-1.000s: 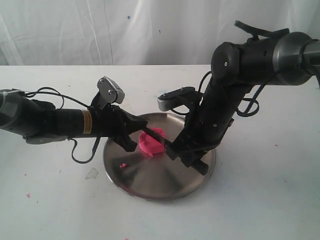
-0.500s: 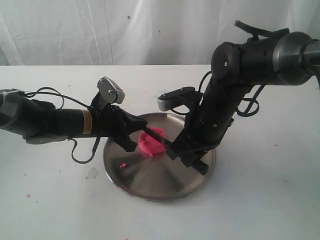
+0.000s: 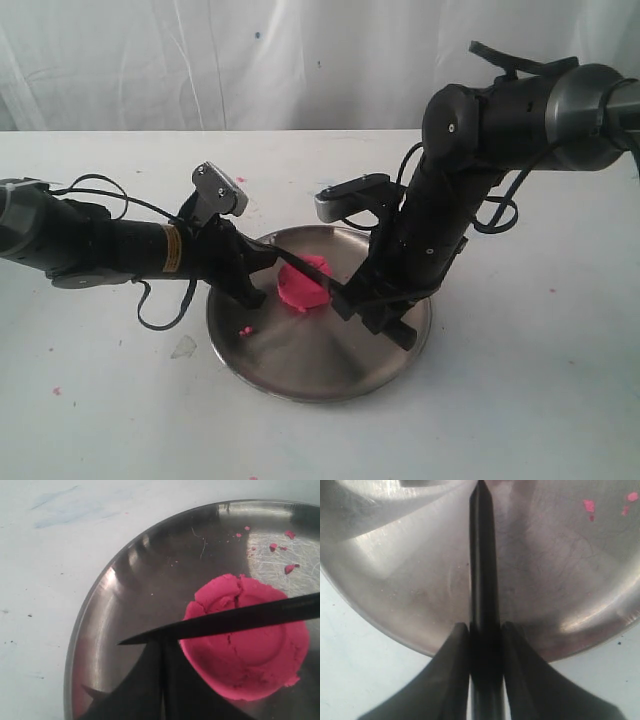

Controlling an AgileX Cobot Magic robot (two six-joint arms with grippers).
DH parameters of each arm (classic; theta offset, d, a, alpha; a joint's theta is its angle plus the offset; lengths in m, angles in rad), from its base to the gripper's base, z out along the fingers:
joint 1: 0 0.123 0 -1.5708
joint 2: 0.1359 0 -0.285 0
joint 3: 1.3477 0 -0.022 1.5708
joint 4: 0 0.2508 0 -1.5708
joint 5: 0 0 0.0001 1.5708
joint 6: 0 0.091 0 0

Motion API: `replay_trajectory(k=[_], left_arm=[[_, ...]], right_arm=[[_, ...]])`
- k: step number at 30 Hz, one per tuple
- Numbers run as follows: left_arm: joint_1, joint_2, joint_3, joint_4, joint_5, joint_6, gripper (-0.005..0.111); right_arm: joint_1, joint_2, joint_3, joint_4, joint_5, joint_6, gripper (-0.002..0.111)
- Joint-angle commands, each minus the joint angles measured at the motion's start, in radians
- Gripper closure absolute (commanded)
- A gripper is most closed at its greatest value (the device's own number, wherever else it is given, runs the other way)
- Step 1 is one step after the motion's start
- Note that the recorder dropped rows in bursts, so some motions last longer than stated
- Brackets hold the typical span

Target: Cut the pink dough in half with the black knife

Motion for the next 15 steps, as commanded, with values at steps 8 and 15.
replay_trajectory(k=[8, 15], left_arm=[[0.004, -0.093, -0.005, 0.02, 0.024, 0.004, 0.107], [0.001, -0.136, -0.005, 0.044, 0.045, 0.022, 0.107]], right_arm=[[0.0, -0.003, -0.004, 0.003, 0.001, -0.004, 0.108], [0.0, -0.003, -0.004, 0.003, 0.001, -0.004, 0.108]])
